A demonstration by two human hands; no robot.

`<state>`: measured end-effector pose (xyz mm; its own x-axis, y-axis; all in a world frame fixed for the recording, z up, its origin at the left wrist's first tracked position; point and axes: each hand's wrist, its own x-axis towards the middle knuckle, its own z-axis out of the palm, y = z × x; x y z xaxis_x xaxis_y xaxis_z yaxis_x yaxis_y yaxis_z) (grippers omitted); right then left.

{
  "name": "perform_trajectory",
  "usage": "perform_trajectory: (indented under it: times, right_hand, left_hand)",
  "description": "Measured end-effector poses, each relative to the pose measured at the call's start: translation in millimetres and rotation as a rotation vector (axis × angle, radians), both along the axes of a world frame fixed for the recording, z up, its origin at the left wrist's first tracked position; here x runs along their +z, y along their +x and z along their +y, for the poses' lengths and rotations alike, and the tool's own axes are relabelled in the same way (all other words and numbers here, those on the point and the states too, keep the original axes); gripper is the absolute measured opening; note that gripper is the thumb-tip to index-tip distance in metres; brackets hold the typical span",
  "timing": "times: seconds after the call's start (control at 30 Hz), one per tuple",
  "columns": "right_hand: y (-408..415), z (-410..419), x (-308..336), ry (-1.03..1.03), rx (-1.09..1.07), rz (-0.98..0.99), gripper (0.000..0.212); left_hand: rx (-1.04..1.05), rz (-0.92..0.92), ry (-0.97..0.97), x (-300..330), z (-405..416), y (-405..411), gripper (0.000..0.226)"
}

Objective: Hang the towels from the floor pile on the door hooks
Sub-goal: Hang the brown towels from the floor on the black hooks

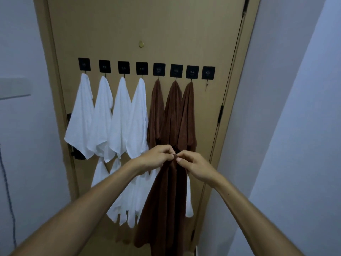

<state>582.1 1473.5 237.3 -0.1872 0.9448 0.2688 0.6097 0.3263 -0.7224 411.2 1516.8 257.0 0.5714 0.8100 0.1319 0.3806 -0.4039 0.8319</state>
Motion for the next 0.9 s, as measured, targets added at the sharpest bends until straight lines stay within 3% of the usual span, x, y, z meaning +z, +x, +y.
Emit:
perform_trajectory:
  times: [0.13,0.27,0.4,0.67,0.9]
  right_hand:
    - [2.5,8.7,4.5,0.081,-0.058,0.065,0.016]
    - [11.2,13.0,14.8,0.115,-0.124,0.086,0.015]
    - [28.7,21.0,26.2,0.111,-0.235,0.107,0.011]
    - [79.1,65.6,45.9,0.188,-0.388,0.192,0.013]
    - [123.7,126.5,68.6,0.378,-0.537,0.220,0.019]
  left_hand:
    - [0.004,-0.008,0.045,5.4,10.7,5.9,0.015]
    - [-0.048,0.177,0.191,17.8,26.6,12.3,0.010]
    - [-0.120,0.270,0.213,33.1,42.1,27.3,0.011]
    - [-0.120,0.225,0.433,47.2,90.8,88.1,0.009]
    - [-0.106,0.169,0.619,76.5,155.8,152.7,0.008]
